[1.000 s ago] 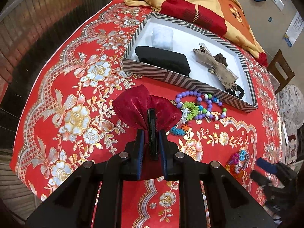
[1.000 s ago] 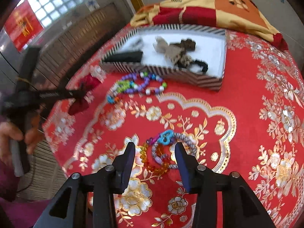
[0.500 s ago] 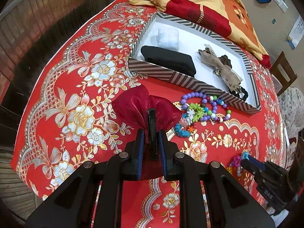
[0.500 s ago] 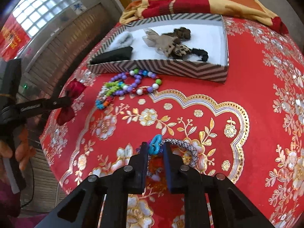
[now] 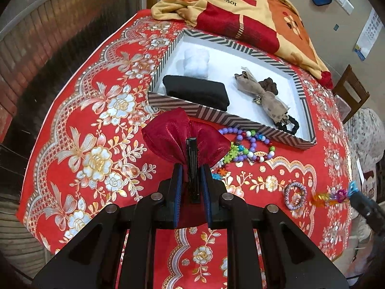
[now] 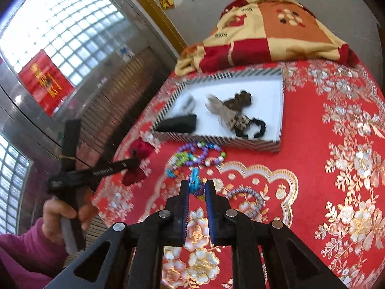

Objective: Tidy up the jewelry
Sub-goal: 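Carry the charm bracelet into the tray with right while left carries the bow, open both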

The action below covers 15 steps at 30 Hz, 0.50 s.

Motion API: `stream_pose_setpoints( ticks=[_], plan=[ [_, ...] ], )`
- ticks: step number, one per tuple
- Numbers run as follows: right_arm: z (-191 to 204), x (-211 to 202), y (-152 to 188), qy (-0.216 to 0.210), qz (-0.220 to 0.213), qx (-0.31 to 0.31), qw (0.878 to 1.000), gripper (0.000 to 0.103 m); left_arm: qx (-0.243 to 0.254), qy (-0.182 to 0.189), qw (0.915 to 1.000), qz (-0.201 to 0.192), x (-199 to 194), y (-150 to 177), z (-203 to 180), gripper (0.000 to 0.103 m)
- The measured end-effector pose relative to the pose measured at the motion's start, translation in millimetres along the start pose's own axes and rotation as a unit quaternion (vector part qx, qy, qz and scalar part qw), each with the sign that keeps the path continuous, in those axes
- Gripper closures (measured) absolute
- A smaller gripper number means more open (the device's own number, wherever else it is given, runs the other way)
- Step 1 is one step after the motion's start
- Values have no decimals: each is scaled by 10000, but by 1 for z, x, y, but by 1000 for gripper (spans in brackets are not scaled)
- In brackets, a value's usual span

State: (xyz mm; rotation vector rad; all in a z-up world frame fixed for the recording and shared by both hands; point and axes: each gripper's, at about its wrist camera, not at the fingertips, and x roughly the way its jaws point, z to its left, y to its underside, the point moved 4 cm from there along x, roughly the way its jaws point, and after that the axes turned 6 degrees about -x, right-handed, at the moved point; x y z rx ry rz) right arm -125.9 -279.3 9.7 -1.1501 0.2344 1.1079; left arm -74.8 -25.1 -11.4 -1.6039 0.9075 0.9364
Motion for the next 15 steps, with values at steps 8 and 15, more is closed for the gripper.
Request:
stream_pose_setpoints(
  ticks=[8,15],
  plan=[
    [5,-3,-15,12,-113,-114,9999,91,53,48,9999,-85,-8,-6,-4,88],
    [0,5,-39,142,-198,-136,9996,91,169,83,9996,-188,-11,-25,-11,89]
  ],
)
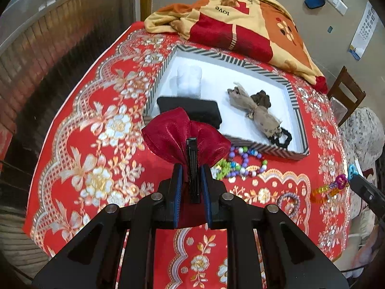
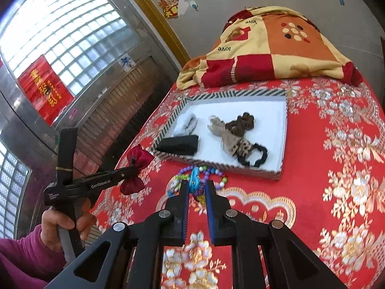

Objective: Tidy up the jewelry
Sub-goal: 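Carry the charm bracelet into the tray with right while left carries the bow, open both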

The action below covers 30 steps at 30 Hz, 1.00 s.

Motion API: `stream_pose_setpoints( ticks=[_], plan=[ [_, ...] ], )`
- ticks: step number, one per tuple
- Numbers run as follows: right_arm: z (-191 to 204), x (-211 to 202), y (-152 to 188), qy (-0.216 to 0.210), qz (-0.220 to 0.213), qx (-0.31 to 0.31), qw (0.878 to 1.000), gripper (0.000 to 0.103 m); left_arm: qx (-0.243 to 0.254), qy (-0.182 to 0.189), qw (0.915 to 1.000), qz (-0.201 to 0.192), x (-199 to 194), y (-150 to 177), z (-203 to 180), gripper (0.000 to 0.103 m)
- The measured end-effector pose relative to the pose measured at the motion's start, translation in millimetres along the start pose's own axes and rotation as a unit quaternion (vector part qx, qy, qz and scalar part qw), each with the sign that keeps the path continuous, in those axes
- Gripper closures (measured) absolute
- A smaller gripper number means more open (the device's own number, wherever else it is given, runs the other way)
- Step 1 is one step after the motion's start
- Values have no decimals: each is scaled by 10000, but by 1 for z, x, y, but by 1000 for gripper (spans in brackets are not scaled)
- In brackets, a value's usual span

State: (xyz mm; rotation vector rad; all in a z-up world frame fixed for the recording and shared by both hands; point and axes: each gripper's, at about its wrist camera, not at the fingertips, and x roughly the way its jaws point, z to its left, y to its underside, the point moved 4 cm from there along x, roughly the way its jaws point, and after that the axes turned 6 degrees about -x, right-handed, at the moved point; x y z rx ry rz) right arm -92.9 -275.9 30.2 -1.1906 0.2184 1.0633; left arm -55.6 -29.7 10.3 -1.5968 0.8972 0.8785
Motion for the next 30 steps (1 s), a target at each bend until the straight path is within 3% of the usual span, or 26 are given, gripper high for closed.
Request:
stream_pose_setpoints(
  ticks=[11,30],
  plan=[
    [-28,30,-50,423,2,9,9991,91,230,97,9995,-199,15,-63,-19,88],
    [-99,119,-85,753,568,513,9942,91,644,-47,9967,484,124,-114,-61,89]
  ],
)
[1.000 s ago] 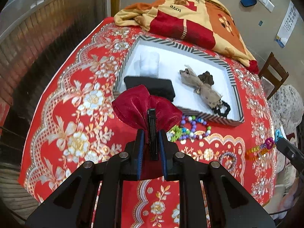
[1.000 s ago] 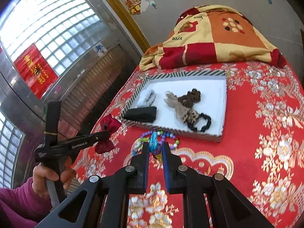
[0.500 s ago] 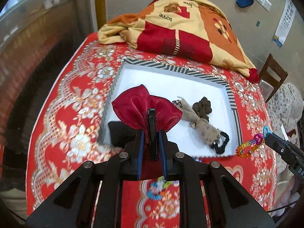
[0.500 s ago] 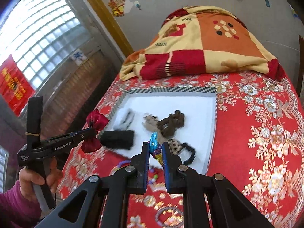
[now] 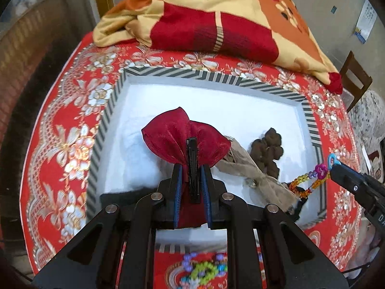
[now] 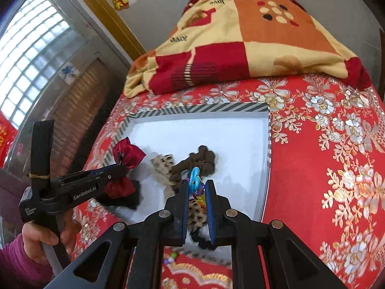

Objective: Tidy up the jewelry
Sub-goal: 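Carry the charm bracelet into the tray with right while left carries the bow, open both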

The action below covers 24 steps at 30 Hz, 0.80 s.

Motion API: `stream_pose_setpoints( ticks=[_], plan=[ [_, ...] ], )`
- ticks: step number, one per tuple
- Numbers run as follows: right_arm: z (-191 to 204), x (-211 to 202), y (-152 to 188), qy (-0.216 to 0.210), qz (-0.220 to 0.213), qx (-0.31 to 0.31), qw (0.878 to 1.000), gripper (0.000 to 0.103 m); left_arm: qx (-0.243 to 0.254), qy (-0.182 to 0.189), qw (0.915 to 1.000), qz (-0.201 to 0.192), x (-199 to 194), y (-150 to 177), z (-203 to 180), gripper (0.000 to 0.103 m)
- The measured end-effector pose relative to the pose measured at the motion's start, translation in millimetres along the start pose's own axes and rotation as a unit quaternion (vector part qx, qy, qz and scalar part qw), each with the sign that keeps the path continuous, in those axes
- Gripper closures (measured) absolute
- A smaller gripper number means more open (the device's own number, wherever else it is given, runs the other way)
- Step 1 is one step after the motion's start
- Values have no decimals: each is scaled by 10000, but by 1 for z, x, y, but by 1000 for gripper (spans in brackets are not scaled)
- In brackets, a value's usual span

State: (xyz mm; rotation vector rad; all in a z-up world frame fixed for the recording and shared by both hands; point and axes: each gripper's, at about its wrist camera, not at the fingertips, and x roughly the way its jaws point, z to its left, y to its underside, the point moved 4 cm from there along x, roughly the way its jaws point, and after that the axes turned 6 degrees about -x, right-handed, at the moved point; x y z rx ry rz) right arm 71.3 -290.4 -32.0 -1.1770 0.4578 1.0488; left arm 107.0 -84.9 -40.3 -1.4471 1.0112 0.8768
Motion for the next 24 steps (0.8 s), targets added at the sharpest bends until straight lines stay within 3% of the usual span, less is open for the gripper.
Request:
stream_pose_setpoints(
  ticks=[9,17,21,24],
  plan=[
    [-33,50,-19,353,359,168,9986,91,18,-72,9996,272,36,-14,-1,88],
    [-42,66,-26,573,378,129,9976,87,-22,-87,9995,300,46,-19,-2,85],
    [-42,56,-23,563,287,181,9978,73,-92,-27,9996,270,41,-18,-3,61],
    [-37,46,-16,466,247,225,9984,72,-101,-35,9997,207,33,-15,-2,55]
  ],
)
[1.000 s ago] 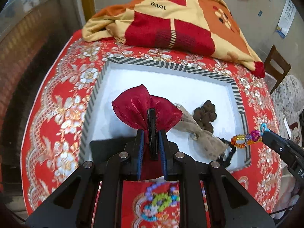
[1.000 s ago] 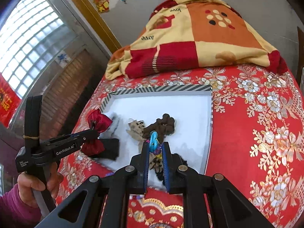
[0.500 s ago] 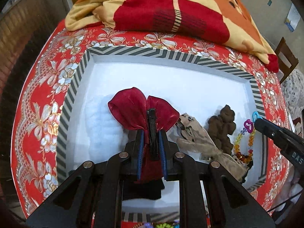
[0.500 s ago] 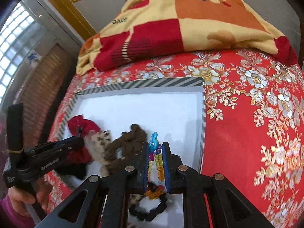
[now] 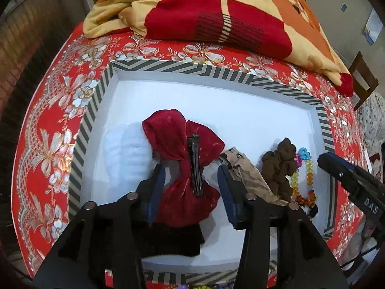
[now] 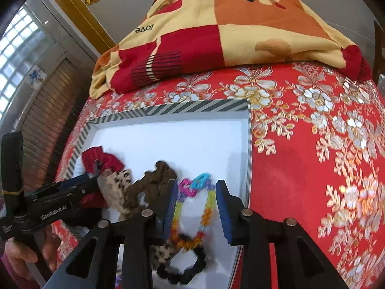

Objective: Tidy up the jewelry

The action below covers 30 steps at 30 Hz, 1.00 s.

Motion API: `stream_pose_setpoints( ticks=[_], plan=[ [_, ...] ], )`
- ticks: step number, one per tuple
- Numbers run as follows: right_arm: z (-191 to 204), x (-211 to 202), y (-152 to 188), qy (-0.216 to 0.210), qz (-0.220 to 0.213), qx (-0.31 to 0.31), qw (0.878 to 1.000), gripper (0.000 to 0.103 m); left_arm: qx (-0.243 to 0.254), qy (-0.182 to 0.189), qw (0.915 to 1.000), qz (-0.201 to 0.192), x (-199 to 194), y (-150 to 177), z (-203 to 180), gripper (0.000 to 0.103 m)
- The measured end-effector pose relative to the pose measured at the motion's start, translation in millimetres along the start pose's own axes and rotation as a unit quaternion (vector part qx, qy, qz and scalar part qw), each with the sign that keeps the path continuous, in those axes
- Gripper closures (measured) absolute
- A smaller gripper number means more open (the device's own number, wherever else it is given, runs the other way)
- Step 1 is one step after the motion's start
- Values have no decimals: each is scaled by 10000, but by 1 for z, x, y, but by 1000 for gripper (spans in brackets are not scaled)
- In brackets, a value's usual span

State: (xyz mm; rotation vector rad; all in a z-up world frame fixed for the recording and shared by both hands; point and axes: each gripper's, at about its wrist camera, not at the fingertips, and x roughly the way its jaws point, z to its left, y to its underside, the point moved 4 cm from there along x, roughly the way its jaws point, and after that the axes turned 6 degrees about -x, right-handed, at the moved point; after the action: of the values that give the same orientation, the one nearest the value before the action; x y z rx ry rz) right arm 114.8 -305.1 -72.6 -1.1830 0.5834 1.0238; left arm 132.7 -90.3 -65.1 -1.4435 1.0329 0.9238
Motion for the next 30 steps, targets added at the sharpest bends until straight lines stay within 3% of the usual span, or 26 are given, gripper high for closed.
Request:
stream_pose_setpoints(
  ticks=[3,30],
  plan=[
    [9,-10,10,17,-33,-92,10000,71,-4,-22,10000,-96,-11,6,0,50],
    [66,-87,95,76,-397,-458,9981,64,-50,-245,9973,-685,-95,96,2,50]
  ],
)
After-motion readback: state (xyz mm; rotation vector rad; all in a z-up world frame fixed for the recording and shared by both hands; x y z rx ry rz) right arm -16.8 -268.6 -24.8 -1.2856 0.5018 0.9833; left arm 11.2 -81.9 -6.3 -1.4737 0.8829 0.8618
